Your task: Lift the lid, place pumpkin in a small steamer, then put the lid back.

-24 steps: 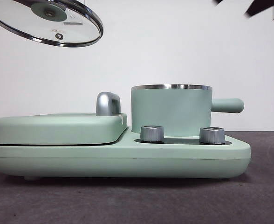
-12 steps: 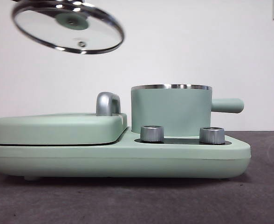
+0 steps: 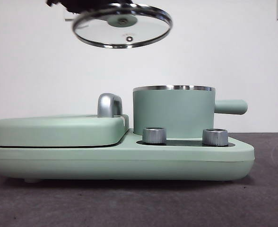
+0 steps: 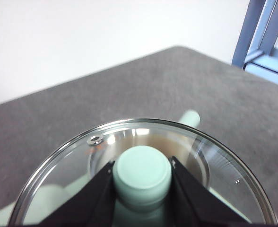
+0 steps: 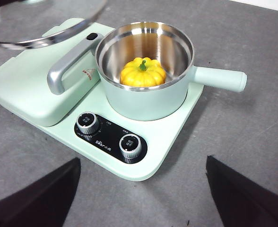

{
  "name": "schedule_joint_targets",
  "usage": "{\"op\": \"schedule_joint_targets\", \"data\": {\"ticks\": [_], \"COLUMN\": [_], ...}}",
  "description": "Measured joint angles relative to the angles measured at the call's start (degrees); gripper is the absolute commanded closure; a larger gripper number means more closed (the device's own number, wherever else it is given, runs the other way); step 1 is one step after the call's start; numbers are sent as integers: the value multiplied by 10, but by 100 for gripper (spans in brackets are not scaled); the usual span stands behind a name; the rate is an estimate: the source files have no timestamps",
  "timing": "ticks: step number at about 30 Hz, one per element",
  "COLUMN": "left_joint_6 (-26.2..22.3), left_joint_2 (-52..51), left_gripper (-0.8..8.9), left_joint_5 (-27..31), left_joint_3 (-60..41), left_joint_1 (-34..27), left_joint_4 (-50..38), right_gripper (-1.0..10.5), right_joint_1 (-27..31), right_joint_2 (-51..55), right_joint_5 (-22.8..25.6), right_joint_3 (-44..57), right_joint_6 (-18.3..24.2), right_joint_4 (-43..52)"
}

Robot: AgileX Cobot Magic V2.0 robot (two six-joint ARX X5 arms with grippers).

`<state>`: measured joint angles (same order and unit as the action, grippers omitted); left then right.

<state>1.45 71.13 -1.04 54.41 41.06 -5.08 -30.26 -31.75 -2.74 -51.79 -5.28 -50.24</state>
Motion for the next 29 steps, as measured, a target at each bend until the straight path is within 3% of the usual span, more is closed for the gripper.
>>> {"op": "schedule_joint_targets", "data": {"ticks": [6, 21, 29], "left_joint_6": [-8, -40, -49], "left_joint_2": [66, 228, 279], "left_gripper": [804, 804, 804], "left_joint_5": [-1, 0, 0], "left_joint_3": [1, 110, 120], "left_joint_1": [5, 5, 5], "left_joint_4": [-92, -113, -118], "right_gripper": [538, 538, 538], "right_joint_1": [0, 0, 0], "right_joint_2": [0, 0, 0], "right_joint_5": [0, 15, 26], "right_joint_3": [0, 0, 0], "right_joint_6": [-1, -1, -1], "right_joint_4": [0, 0, 0]}}
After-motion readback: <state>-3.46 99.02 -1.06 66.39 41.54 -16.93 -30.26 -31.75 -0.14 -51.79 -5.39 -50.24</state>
